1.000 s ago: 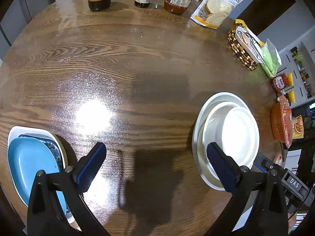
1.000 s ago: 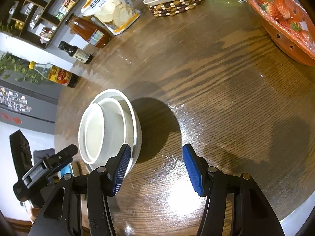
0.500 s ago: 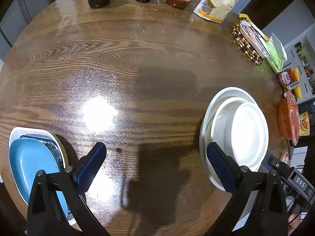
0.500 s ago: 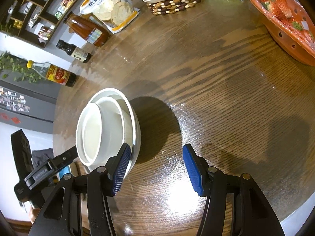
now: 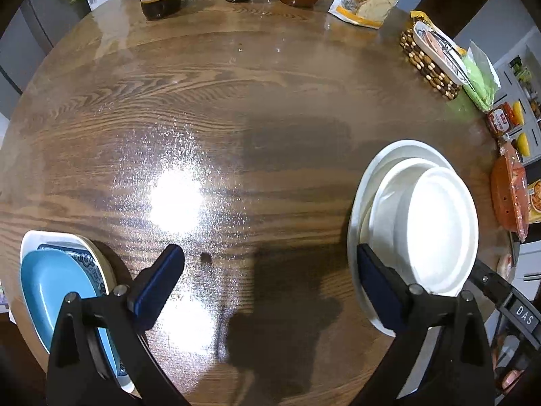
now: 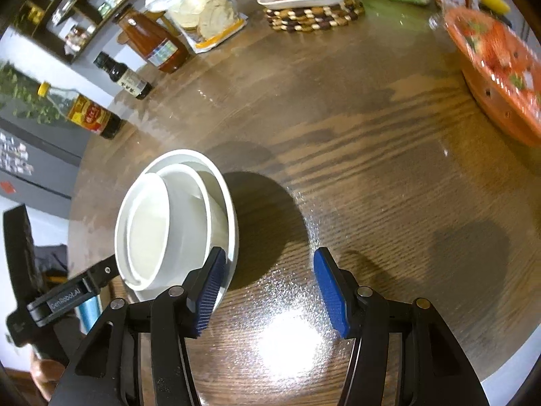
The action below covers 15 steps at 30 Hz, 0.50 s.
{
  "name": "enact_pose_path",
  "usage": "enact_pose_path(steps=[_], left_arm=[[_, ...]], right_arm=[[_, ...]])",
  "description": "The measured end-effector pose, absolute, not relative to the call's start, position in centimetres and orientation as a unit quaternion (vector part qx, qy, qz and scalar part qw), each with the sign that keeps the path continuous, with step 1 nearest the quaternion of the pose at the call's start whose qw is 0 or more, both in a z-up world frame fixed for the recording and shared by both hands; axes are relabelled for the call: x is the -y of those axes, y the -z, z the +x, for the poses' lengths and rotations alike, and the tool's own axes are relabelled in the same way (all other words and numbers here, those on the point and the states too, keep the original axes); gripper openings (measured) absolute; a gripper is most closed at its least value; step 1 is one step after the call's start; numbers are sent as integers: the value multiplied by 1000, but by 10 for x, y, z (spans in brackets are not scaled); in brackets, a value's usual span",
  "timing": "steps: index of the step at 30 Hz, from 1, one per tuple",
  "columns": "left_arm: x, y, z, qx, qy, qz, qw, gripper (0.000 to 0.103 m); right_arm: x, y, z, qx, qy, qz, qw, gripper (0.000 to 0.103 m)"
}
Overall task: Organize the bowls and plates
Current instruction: 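Move both grippers to the rim of the stacked white bowls, then close both grippers on the rim of the stacked white bowls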
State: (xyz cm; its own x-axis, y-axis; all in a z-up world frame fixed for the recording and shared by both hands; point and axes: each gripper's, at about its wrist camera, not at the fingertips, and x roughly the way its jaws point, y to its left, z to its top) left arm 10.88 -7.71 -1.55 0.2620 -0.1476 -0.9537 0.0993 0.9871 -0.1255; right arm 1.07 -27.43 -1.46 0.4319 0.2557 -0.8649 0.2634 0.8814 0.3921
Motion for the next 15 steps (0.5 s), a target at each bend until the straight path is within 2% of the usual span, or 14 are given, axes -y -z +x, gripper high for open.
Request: enact_pose_path(steps=[7, 10, 12, 15], left_arm=[[75, 13, 111, -597, 86, -24, 797, 88], [78, 10, 111, -591, 95, -26, 800, 77], [81, 8, 111, -588, 98, -26, 803, 71], [82, 7, 111, -584, 102, -38, 804, 61]], right_arm=[[269, 15, 15, -537, -4, 228, 812, 57], [267, 14, 17, -536, -5, 225, 814, 57], [264, 13, 18, -532, -10, 220, 818, 51], [258, 8, 19, -525, -28, 212, 824, 32]])
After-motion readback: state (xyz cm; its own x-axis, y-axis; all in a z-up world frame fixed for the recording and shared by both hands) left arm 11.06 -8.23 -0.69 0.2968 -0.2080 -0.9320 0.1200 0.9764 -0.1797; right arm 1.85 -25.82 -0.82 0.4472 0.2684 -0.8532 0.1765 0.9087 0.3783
